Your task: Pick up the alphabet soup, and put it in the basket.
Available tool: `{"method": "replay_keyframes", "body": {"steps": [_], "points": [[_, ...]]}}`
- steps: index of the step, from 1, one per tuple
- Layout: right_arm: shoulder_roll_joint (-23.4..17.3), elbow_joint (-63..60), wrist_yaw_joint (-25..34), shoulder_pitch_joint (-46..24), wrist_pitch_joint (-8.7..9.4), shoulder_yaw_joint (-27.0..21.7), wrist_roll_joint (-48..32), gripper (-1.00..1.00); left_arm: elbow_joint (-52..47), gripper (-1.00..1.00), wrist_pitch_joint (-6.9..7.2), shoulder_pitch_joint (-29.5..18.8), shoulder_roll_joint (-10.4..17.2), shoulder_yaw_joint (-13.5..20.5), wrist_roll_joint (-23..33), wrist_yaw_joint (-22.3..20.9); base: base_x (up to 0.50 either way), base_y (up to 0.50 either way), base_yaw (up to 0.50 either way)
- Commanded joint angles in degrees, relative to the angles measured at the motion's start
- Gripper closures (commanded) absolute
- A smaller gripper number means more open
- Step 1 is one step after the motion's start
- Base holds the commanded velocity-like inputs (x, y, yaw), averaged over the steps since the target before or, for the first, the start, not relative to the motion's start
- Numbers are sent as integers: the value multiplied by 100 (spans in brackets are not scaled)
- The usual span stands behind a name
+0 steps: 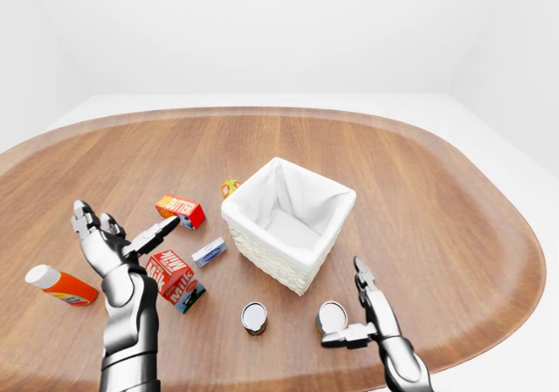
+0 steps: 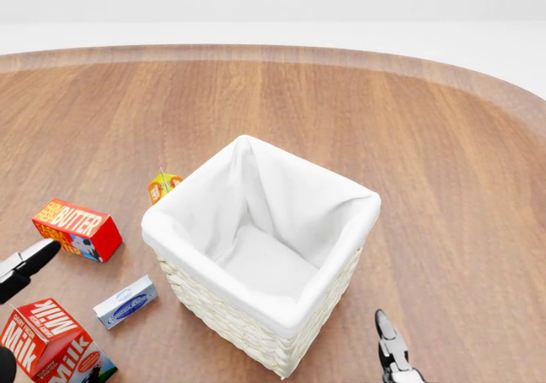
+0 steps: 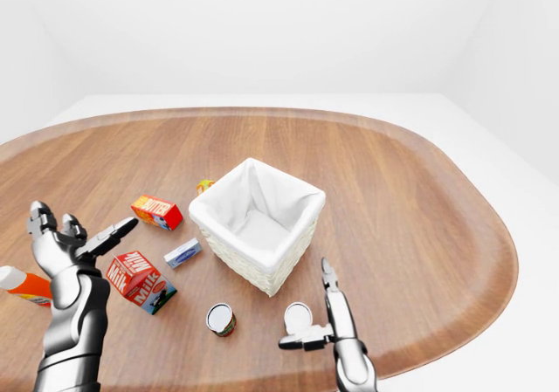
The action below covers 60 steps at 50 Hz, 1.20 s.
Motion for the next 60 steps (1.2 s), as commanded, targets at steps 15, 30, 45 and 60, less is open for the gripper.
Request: {"method": "replay_keyframes", "body": {"steps": [15, 30, 45, 60], "points": [[6, 795, -107, -286, -15, 132, -313, -100, 26, -100, 0, -3, -4, -3, 5, -11, 0, 0, 0], [4, 1342, -198, -510, -112, 208, -463, -100, -56, -100, 0, 29, -14, 7, 2, -32, 0, 0, 0], [-17, 1458, -139, -496, -6, 174, -553, -100, -29, -100, 0, 26, -13, 1, 5, -35, 0, 0, 0], [-11, 1837, -112, -648, -48, 131, -617, -100, -11, -100, 0, 12, -8, -1, 4, -28, 0, 0, 0]]}}
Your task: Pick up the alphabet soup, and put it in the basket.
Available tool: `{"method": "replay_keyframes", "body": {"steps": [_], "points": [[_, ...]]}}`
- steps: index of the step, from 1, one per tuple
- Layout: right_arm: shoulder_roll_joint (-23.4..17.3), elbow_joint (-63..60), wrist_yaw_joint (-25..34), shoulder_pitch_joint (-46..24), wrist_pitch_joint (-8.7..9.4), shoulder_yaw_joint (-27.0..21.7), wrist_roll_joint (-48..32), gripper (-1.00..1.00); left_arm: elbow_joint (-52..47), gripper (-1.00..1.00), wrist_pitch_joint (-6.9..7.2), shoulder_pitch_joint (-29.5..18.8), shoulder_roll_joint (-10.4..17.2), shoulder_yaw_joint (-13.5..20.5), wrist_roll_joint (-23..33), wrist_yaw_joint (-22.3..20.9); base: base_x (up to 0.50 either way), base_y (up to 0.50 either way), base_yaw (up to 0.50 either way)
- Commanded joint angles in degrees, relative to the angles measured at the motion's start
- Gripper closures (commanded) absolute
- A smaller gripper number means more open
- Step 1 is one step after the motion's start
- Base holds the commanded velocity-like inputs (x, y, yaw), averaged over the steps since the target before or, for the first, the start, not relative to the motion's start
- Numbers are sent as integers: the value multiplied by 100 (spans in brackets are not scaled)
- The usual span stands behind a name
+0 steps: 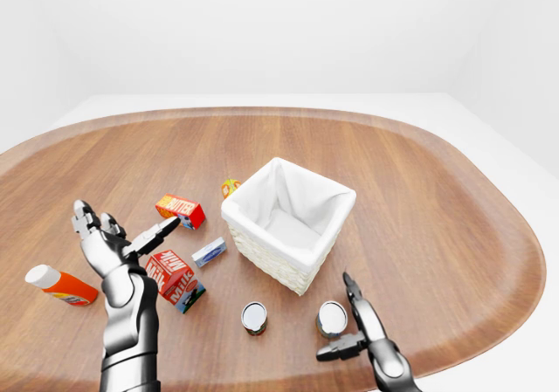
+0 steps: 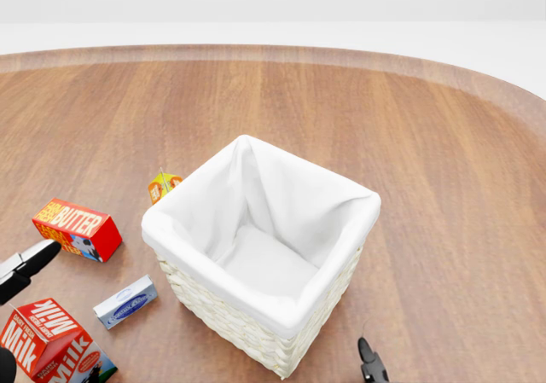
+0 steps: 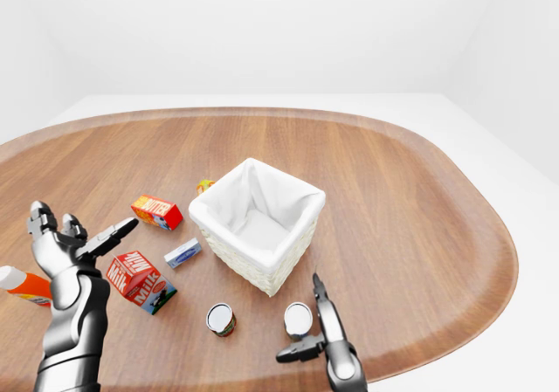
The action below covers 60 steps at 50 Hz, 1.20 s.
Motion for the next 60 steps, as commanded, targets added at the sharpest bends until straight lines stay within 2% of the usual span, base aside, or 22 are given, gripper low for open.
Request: {"method": "replay_keyframes", "body": {"steps": [1, 12, 13, 15, 16, 18, 20, 21, 22, 28, 38, 43, 46, 52, 56, 60], "points": [[6, 285, 15, -99, -17, -20, -49, -100, 18, -100, 0, -10, 2, 0, -3, -2, 0, 0, 0], [20, 551, -44, -219, -128, -33, -73, -100, 17, -100, 0, -1, -1, -4, -8, -24, 0, 0, 0], [17, 596, -44, -239, -141, -47, -67, -90, 48, -100, 0, -13, -1, -6, -4, -28, 0, 0, 0], [20, 638, -49, -248, -159, -53, -68, -54, 14, -100, 0, 2, -2, -9, -7, -23, 1, 0, 0], [20, 672, -54, -263, -172, -57, -71, -51, -7, -100, 0, 12, -4, -8, -5, -18, 0, 0, 0], [12, 1005, -79, -419, -297, -105, -55, -23, -53, -100, 0, 28, -9, -4, -7, -15, 1, 0, 0], [13, 1139, -87, -478, -342, -132, -53, -15, -60, -100, 0, 27, -12, -3, -1, -14, 0, 0, 0], [7, 1275, -99, -538, -379, -153, -55, 93, -50, -100, 0, 22, -13, -3, 2, -16, 0, 0, 0], [5, 1369, -109, -572, -408, -171, -55, 100, -45, -100, 0, 24, -14, -1, -1, -23, 0, 0, 0], [-13, 1590, -114, -673, -476, -272, -13, 100, -10, -100, 0, 21, -18, -3, -4, -51, 0, 0, 0], [-24, 1500, -85, -655, -443, -336, 34, 100, 38, -100, 0, 4, -17, -11, 8, -61, 0, 0, 0], [1, 1002, -42, -465, -317, -365, 114, 100, 37, -100, 0, -1, -11, -15, 6, -50, 0, 0, 0], [37, 58, 49, -95, -79, -371, 230, 100, -100, -100, 0, 48, -19, -16, 10, -21, 0, 0, 0], [53, -693, 96, 187, 31, -378, 363, 100, -24, -100, 0, 26, -23, -8, 21, -40, 0, 0, 0], [51, -1289, 179, 407, 219, -386, 432, 100, -1, -100, 0, 7, -16, -16, 32, -24, 0, 0, 0], [77, -1510, 141, 471, 188, -377, 449, 100, 7, -100, 0, 12, -18, -12, 32, -28, 0, 0, 0]]}}
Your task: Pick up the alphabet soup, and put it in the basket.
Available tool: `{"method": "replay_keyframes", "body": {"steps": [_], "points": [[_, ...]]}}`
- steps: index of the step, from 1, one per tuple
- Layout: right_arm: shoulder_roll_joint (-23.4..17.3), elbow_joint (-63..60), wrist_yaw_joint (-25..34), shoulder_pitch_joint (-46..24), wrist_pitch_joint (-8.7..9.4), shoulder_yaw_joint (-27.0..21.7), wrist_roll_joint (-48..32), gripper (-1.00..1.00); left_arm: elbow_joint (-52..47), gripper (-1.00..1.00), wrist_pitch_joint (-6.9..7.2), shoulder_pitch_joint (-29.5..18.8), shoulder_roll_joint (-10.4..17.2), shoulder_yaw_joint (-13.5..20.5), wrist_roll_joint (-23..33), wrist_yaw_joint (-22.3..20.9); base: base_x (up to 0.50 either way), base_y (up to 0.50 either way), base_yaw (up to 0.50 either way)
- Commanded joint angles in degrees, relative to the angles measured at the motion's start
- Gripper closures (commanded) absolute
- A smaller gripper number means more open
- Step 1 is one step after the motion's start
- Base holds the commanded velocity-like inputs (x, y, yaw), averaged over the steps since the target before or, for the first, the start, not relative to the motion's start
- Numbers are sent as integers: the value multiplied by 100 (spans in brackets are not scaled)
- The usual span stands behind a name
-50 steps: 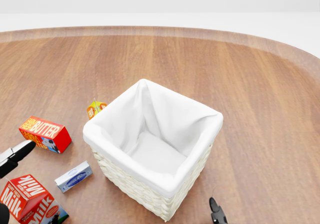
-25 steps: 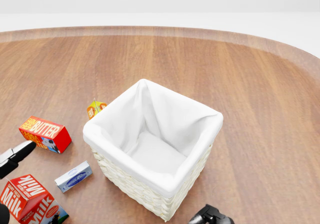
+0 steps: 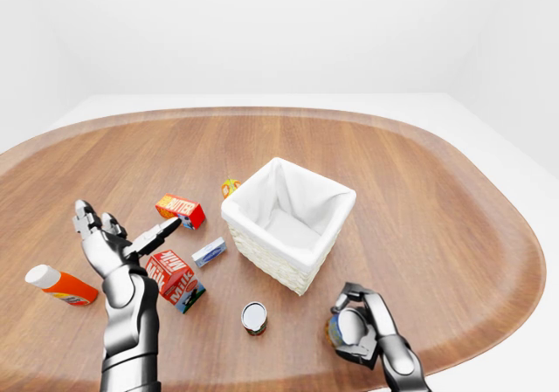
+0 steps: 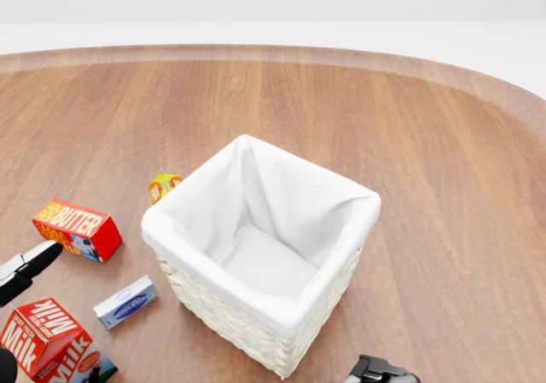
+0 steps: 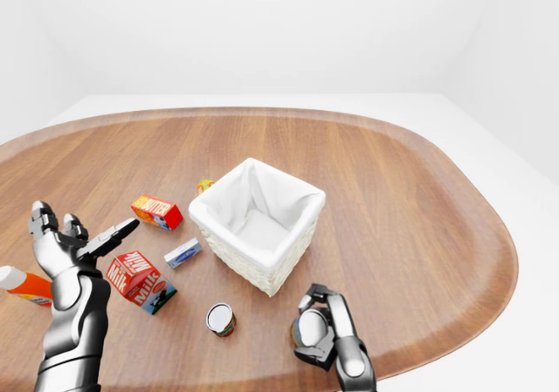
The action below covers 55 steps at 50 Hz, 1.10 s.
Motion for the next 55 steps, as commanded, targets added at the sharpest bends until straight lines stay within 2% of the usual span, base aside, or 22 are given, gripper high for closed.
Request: {"method": "replay_keyframes", "body": {"steps": [1, 5, 14, 28, 45, 55], "points": [[49, -1170, 90, 426, 298, 17, 534, 100, 65, -100, 0, -21, 3, -1, 16, 2, 0, 0, 0], [44, -1539, 101, 543, 363, 6, 585, 100, 44, -100, 0, -18, 8, -9, 21, 24, 0, 0, 0], [68, -2601, 371, 833, 363, -188, 664, 100, 165, -100, 0, -48, 15, -18, 46, 22, 0, 0, 0], [151, -3770, 569, 785, 363, -251, 410, 100, 149, -100, 0, -48, 14, -25, 61, 53, 0, 0, 0], [108, -5542, 794, 244, 363, -64, 6, 100, 111, -100, 0, -38, 17, -24, 62, 81, 0, 0, 0], [-44, -6454, 920, -548, 363, 226, -413, 100, 153, -100, 0, -46, 20, -22, 55, 62, 0, 0, 0]]}}
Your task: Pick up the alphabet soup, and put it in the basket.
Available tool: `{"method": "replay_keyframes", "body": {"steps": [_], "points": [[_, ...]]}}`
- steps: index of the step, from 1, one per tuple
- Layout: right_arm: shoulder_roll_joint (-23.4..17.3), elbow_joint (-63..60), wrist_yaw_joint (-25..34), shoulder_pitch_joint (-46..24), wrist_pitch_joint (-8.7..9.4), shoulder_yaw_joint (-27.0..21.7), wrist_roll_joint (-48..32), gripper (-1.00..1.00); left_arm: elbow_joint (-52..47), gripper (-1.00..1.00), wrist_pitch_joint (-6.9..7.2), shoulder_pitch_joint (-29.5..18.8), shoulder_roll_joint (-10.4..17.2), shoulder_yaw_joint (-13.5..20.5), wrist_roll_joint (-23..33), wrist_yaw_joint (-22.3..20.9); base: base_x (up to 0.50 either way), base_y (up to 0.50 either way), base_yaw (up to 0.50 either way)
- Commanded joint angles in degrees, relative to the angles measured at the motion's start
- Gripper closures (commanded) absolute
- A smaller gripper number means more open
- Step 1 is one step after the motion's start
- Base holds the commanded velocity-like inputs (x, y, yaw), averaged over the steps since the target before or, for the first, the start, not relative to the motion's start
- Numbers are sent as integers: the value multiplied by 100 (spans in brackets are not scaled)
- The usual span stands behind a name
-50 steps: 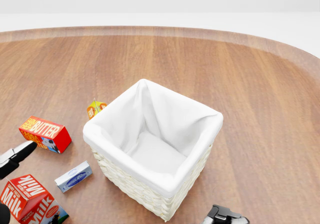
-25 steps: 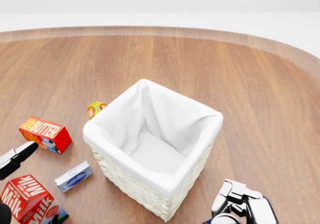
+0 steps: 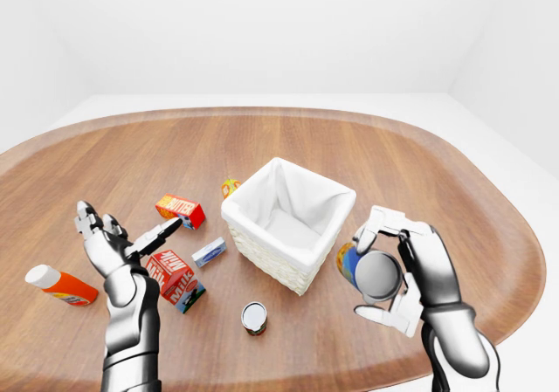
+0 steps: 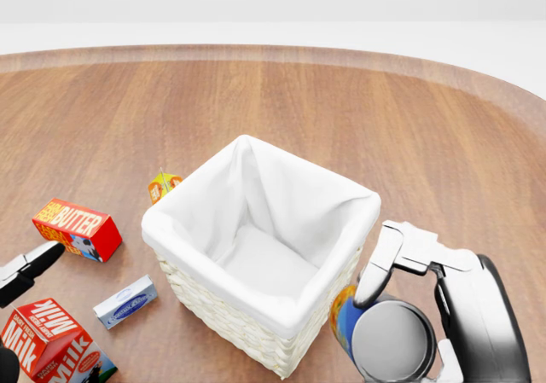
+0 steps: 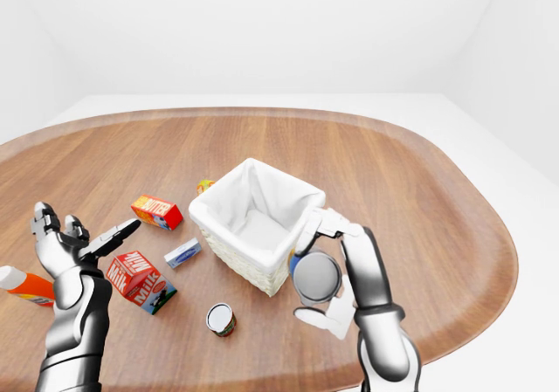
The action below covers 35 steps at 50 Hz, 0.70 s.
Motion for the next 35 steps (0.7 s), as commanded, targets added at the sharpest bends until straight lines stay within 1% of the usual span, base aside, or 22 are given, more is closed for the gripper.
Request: {"method": "replay_keyframes", "body": {"steps": [1, 5, 6, 9, 10, 14, 15, 19, 22, 28, 30, 31, 35], "points": [[-111, -1107, 98, -690, 0, 253, -227, 100, 12, -100, 0, 1, 2, -1, -4, -5, 0, 0, 0], [-151, -1205, 128, -1008, 0, 328, -310, 100, 22, -100, 0, -2, 0, -3, 1, -4, 0, 0, 0], [-150, -1212, 150, -1238, 0, 373, -330, 100, 8, -100, 0, -1, -1, -8, 9, 4, 0, 0, 0], [-160, -1173, 130, -1559, 0, 450, -344, 100, 5, -100, 0, 4, -1, -5, 7, -2, 0, 0, 0], [-165, -1110, 113, -1777, 0, 480, -368, 100, 54, -100, 0, -16, 2, -3, 5, -12, 0, 0, 0], [-165, -907, 79, -2180, 0, 507, -373, 100, 56, -100, 0, -22, 8, -9, 5, -5, 0, 0, 0], [-152, -789, 74, -2374, 0, 485, -362, 100, 66, -100, 0, -24, 10, -8, -1, -10, 0, 0, 0], [-136, -570, 52, -2723, 0, 445, -326, 100, 85, -100, 0, -25, 10, -7, -3, -19, 0, 0, 0], [-135, -242, 41, -3228, 0, 339, -273, 100, 122, -100, 0, -39, 14, -8, -3, -23, 0, 0, 0], [-101, 97, -46, -3694, 0, 230, -116, 100, 71, -100, 0, -16, 10, -9, -4, -14, 0, 0, 0], [-62, 332, -110, -3945, 0, 180, -37, 100, 77, -100, 0, -14, 9, -11, -7, -16, 0, 0, 0], [-64, 337, -119, -3951, 0, 179, -24, 100, 73, -100, 0, -12, 9, -11, -7, -16, 0, 0, 0], [-47, 889, -270, -4353, 0, -12, 187, 100, 26, -100, 0, -4, 6, -9, -5, -5, 0, 0, 0]]}}
